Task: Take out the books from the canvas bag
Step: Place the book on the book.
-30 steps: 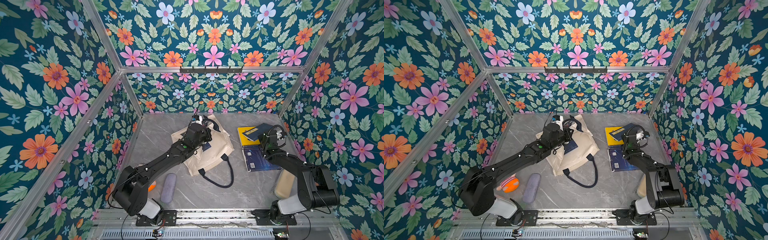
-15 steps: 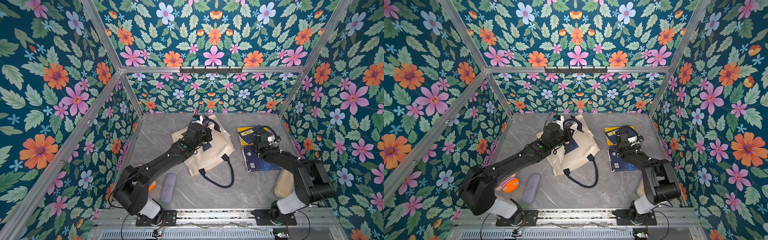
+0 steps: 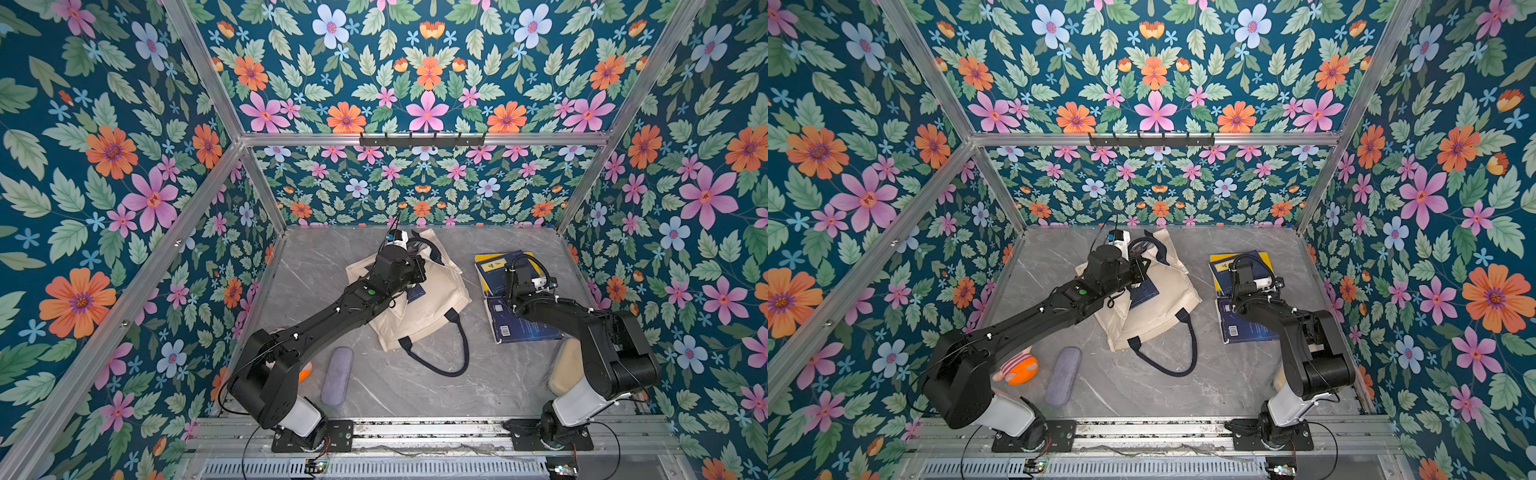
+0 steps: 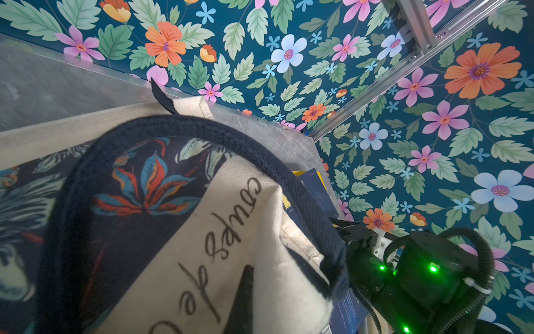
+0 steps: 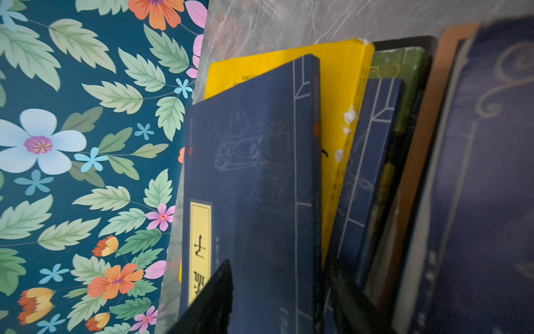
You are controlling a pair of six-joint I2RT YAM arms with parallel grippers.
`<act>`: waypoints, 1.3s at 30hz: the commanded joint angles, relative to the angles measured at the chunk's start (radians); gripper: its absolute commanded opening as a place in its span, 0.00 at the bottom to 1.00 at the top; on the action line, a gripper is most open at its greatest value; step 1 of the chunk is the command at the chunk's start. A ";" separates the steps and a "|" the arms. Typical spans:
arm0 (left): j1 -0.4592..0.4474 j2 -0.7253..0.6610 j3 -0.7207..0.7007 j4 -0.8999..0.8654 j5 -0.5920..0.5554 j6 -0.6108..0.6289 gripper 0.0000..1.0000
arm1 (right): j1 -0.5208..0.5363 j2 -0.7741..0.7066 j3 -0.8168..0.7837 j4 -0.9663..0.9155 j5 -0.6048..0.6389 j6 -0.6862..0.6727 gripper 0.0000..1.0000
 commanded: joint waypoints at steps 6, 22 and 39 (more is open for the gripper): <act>0.001 -0.012 0.016 0.007 0.009 0.011 0.00 | 0.013 -0.191 -0.074 -0.058 -0.072 -0.103 0.74; 0.001 -0.052 -0.003 0.054 0.025 0.016 0.00 | 0.738 -0.558 -0.269 -0.056 0.127 -0.210 0.85; 0.001 -0.071 -0.048 0.148 0.081 0.008 0.00 | 0.831 0.042 -0.059 0.328 0.004 -0.105 0.85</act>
